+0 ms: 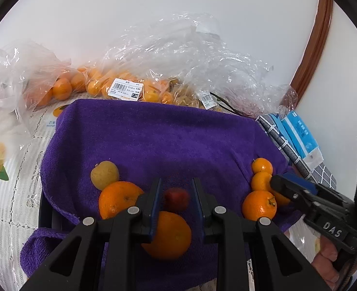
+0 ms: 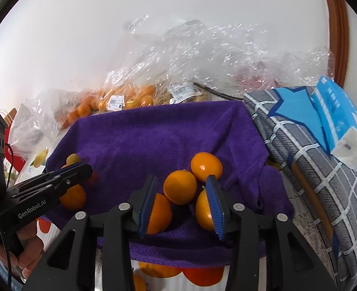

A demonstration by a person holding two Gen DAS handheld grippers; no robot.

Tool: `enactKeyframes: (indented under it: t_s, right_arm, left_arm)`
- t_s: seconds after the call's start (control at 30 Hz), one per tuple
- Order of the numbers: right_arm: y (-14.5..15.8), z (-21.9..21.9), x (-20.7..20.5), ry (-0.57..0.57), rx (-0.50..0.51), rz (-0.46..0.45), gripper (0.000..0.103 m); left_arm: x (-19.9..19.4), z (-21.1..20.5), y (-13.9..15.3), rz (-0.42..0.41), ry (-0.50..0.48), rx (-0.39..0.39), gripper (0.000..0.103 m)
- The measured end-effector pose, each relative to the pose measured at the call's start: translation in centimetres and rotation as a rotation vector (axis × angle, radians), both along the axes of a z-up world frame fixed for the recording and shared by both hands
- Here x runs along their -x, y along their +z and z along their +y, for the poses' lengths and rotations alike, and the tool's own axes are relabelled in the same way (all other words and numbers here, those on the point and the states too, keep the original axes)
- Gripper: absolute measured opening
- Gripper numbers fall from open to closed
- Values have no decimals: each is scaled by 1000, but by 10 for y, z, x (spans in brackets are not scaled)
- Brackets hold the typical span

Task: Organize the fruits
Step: 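Carry both held fruits over the purple towel and lower them, then open both grippers to release the fruits on the towel, then grasp a small yellow fruit with the right gripper while the left approaches an orange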

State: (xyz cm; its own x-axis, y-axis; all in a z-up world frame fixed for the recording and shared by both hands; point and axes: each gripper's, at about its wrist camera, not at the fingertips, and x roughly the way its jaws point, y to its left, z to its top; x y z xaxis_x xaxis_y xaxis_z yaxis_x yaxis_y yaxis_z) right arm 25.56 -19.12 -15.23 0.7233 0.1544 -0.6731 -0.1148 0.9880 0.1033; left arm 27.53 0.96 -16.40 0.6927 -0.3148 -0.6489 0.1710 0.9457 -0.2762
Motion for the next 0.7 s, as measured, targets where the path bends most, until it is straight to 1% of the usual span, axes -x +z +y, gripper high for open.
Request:
enactKeyframes:
  t_s: [0.03,0.1,0.2,0.23,0.3,0.37,0.4,0.47,0.53,0.6,0.7]
  right_arm:
    - [2,-1,2,-8,1,-10,45]
    - [8,-4,7,-46,5,-42,51]
    - [18,-10,20,-115,18,-78,51]
    - [21,-12,27,-136,19,-84,51]
    - [25,-16,38,-157,21,-85,51]
    - [28,-17,52,-168,32,-77,52]
    - [28,-17,59,-172,39,-70,53]
    - [25,-15,73,-169,47,-48,53]
    - [19,-11,86,-133,46,-14,53]
    - [13,-3,96,-100,55,7,53]
    - [4,9,113,-44,63,19,53]
  left_arm:
    - [0,0,0,-1,0,-5,24]
    - [0,-1,0,-1,-3,-10,25]
    - [3,0,3,-5,-7,-11,31]
    - [5,1,4,-12,-3,-12,31]
    - [11,4,11,-28,0,-4,31]
    - [18,6,20,-46,2,12,33]
    - [22,8,27,-61,1,24,36]
    - [30,9,40,-94,9,25,39]
    - [42,10,54,-128,26,10,44]
    - [51,13,58,-131,38,7,47]
    - [67,21,54,-94,31,7,47]
